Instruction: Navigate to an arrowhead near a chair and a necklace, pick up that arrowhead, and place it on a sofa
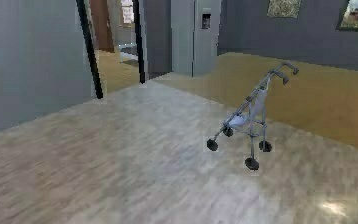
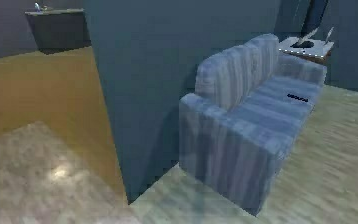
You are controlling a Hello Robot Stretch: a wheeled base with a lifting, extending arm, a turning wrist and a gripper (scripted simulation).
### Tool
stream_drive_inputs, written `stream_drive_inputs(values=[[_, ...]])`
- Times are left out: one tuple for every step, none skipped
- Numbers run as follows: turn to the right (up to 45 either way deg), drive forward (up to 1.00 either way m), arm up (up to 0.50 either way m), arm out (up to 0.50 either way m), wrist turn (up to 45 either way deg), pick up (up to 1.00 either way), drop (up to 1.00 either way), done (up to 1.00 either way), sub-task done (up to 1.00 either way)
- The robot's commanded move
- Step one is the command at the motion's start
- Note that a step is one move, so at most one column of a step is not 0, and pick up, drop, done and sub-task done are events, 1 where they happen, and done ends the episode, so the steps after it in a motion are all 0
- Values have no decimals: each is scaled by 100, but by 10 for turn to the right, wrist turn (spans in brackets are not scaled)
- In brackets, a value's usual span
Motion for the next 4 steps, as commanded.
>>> stream_drive_inputs(values=[[0, 85, 0, 0, 0, 0, 0, 0, 0], [-450, 0, 0, 0, 0, 0, 0, 0, 0], [-150, 0, 0, 0, 0, 0, 0, 0, 0], [0, 100, 0, 0, 0, 0, 0, 0, 0]])
